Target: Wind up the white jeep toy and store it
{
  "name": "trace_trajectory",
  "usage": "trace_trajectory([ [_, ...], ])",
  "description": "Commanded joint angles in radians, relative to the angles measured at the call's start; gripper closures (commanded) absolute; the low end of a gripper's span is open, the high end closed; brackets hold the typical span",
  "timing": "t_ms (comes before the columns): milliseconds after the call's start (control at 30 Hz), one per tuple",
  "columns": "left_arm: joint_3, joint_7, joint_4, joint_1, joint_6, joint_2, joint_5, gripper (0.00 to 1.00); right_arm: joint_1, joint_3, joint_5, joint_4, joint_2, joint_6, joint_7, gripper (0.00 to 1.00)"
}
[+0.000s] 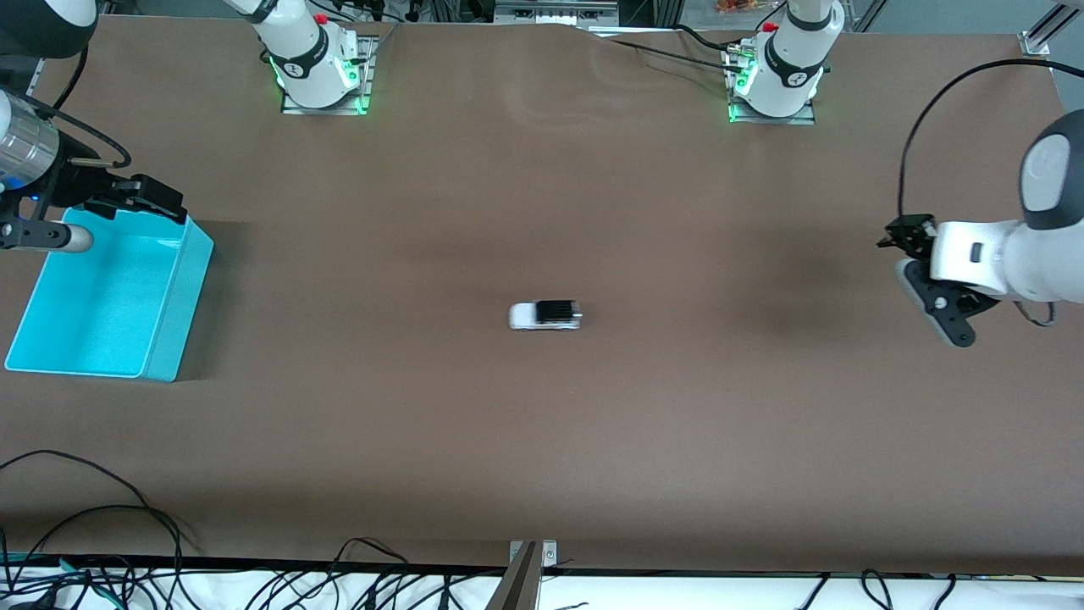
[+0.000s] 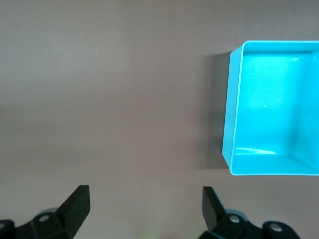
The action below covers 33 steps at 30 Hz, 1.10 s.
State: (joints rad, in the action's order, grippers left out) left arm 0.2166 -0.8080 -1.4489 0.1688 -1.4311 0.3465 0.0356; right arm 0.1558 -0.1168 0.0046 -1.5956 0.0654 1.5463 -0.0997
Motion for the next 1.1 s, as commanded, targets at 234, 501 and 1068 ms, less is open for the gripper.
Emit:
trace_trajectory([
  [234,0.118,0.360,0.013,-0.002,0.090,-0.057,0.012,0.00,0.002,0.002,-0.006,0.002,-0.006,-0.048,0.012,0.00],
  [501,0.171,0.484,0.013,-0.002,0.120,-0.075,0.010,0.00,0.002,0.003,-0.015,0.008,-0.004,-0.043,0.034,0.00],
  [1068,0.219,0.595,-0.021,-0.029,0.178,-0.178,-0.016,0.00,0.030,0.028,-0.037,0.011,0.048,-0.034,0.397,0.00],
])
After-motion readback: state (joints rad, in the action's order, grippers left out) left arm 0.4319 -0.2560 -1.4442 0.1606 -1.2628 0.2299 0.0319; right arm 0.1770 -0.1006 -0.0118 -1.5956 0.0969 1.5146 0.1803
